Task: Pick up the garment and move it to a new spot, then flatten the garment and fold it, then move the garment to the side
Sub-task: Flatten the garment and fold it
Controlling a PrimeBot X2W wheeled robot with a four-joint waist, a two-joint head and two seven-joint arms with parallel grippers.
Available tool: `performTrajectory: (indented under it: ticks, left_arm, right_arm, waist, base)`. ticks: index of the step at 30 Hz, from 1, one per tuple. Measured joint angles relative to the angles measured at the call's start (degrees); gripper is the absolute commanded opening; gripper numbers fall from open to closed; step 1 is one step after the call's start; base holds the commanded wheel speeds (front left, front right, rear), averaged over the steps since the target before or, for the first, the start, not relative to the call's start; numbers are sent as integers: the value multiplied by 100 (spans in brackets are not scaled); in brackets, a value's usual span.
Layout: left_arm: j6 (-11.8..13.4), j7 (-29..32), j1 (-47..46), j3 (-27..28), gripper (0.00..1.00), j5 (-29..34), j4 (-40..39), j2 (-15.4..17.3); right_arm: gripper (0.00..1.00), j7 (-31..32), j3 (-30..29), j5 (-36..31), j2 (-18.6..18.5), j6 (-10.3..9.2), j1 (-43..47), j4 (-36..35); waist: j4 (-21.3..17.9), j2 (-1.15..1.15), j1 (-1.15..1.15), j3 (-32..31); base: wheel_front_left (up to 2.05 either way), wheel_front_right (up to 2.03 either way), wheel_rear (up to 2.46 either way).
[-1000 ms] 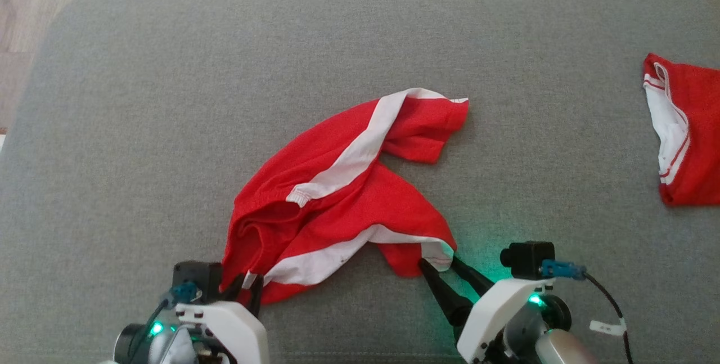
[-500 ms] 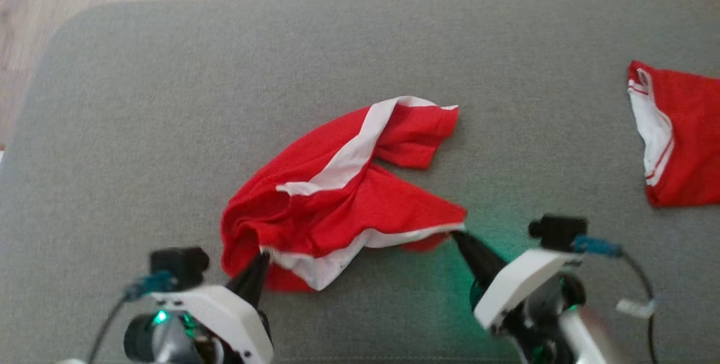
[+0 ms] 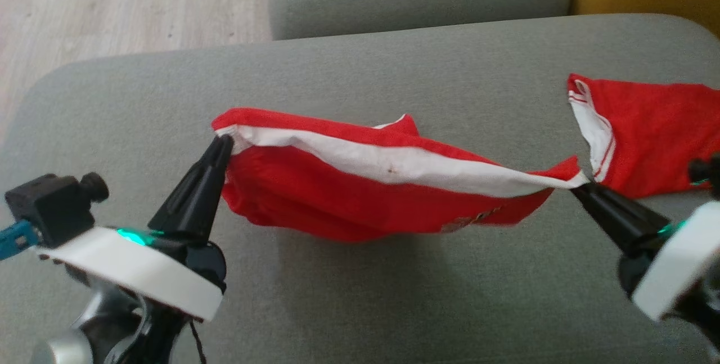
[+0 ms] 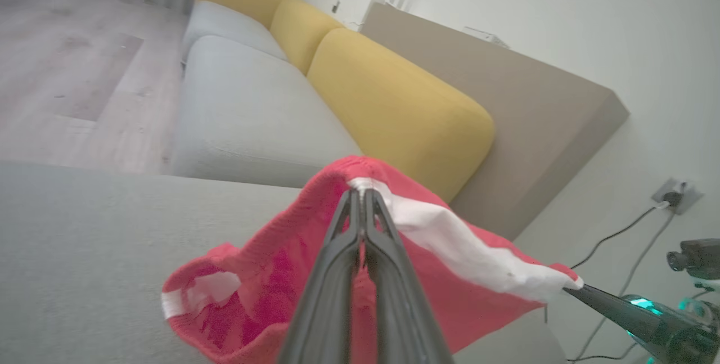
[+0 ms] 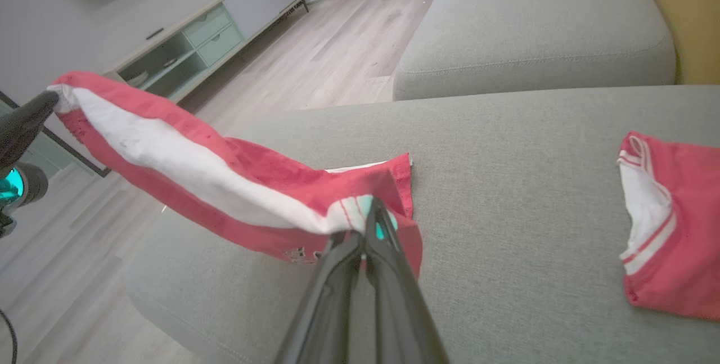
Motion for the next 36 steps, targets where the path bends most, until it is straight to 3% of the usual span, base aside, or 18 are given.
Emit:
performTrajectory:
  ticks: [6, 10, 14, 20, 24, 30, 36]
  left_arm:
    - [129, 366, -48, -109, 0, -471, -740, -52]
    - [190, 631, -556, -91, 0, -552, -987, 5]
    - [141, 865, -1681, -54, 0, -575, -547, 90]
    - [81, 955, -3484, -42, 0, -584, 871, 115]
    - [-12, 502, -5137, -16, 0, -247, 2390, 53]
    - [-116, -1283, -7147, 137, 0, 380, 4598, -213]
    - [-416, -2874, -8046, 79, 0, 712, 6168, -350]
  right_arm:
    - [0, 985, -572, 708, -188, 0, -18, -1061]
    - [0, 1348, -1140, 808, -244, 0, -516, -1210]
    - [0, 1543, -1179, 609, -236, 0, -1877, -715]
    - [0, 1561, -860, -454, 114, 0, -3804, 620]
    - [0, 846, -739, -1758, 720, 0, -5448, 1889]
    - [0, -1302, -868, -3337, 1308, 1, -7328, 3704]
    - [0, -2966, -904, -3786, 1403, 5, -7900, 5031]
  waist:
    - [-202, 0, 0, -8]
    - [-239, 0, 0, 219]
    - [-216, 0, 0, 602]
    - [-87, 0, 0, 1207]
    - [71, 0, 0, 1734]
    - [304, 0, 1, 2427]
    - [380, -1, 2, 3056]
  base:
    - [0, 0, 0]
    - [0, 0, 0]
    - [0, 0, 0]
    - [0, 0, 0]
    - [0, 0, 0]
    - [0, 0, 0]
    - [0, 0, 0]
